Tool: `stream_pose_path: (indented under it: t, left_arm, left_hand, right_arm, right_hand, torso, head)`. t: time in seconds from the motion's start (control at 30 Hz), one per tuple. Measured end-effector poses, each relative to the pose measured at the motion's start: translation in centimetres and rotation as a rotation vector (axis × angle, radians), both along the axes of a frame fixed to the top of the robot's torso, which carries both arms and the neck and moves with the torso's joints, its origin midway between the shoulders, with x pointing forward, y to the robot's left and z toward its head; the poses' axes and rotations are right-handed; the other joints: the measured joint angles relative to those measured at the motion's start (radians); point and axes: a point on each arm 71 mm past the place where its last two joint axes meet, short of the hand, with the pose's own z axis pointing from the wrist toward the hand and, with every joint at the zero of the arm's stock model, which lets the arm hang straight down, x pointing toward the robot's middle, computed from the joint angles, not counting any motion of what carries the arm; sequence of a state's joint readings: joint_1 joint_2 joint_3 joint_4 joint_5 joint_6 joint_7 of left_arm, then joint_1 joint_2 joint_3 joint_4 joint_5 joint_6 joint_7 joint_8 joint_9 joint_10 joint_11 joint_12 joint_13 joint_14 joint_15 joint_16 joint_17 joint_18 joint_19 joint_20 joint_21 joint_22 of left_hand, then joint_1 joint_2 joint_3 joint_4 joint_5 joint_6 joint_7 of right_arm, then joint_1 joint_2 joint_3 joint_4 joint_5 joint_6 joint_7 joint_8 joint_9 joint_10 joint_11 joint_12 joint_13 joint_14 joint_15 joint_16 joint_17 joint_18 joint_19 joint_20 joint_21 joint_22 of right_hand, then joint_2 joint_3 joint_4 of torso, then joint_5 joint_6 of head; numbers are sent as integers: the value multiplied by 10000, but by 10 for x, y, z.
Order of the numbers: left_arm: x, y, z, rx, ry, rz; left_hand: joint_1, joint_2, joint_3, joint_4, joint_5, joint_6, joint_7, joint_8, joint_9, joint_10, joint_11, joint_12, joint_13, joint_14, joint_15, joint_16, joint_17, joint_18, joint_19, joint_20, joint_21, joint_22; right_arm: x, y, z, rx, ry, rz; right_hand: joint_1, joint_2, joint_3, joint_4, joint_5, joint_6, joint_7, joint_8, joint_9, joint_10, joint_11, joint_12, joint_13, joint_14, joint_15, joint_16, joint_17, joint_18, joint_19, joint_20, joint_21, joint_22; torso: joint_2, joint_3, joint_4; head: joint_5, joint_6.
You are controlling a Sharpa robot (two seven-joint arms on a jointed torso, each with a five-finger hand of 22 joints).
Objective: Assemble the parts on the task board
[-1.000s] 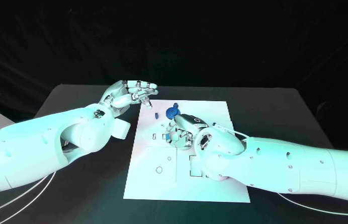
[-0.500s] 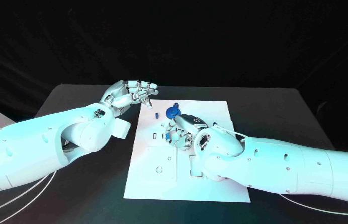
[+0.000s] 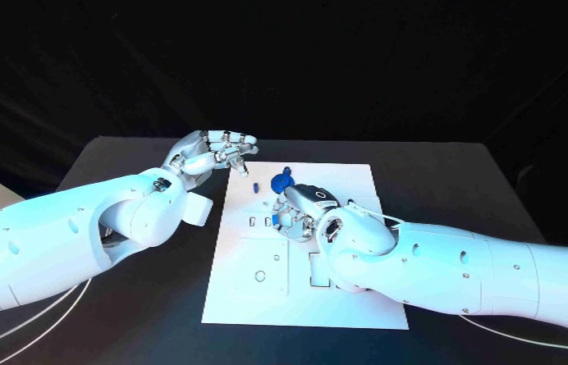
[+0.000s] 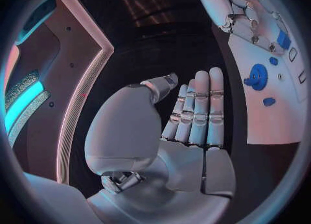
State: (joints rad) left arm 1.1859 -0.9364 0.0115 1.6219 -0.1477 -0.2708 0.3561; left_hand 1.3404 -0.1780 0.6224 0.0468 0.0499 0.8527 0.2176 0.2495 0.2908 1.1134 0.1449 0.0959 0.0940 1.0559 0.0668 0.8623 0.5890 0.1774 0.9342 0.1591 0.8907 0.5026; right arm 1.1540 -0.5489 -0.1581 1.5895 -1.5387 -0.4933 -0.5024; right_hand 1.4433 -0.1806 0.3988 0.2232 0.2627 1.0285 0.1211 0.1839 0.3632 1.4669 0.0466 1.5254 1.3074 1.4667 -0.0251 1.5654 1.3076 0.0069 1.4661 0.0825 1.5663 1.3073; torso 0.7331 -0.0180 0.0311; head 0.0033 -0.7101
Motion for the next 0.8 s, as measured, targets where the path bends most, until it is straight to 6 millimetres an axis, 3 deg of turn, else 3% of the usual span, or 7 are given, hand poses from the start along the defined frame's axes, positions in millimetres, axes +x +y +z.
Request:
stream_pose_path:
  t: [0.53, 0.63, 0.8]
  left_arm:
    - [0, 0, 0, 7, 31, -25]
    - [0, 0, 0, 10, 40, -30]
    - [0, 0, 0, 15, 58, -41]
  left_hand:
    - [0, 0, 0, 1, 0, 0, 0, 0, -2, 0, 0, -36, 0, 0, 0, 0, 1, 0, 1, 1, -1, -1]
    - [-3, 3, 0, 0, 0, 0, 0, 0, -2, 0, 0, -35, 0, 0, 0, 0, 0, 0, 1, 1, -1, 0]
    - [-39, 40, -1, 1, 0, 0, 0, 0, -3, 0, 0, -35, 0, 0, 0, 0, -9, 0, 2, 1, -1, 13]
  right_arm:
    - [-2, 2, 0, -13, -85, 107]
    - [-1, 1, 0, -23, -90, 96]
    - [-1, 1, 0, -31, -91, 89]
  right_hand:
    - [-204, -94, 0, 0, -73, -15, 14, 60, -7, 0, 0, -40, 0, 0, 0, 0, -2, 0, 0, 0, 0, 8]
    - [-378, -160, 0, 1, -456, -102, 101, 98, -2, 0, 0, -116, 0, 0, 0, 0, -2, 0, 0, 0, 0, 7]
    - [-516, -298, -32, 32, -719, -348, 175, -43, -74, -22, 22, -265, -1, -22, 22, 0, -2, 1, 0, 0, 0, 6]
  torso:
    - [-3, 1, -5]
    - [-7, 1, -8]
    - [-11, -6, -8]
  head:
    - [25, -41]
    - [24, -42]
    - [24, -56]
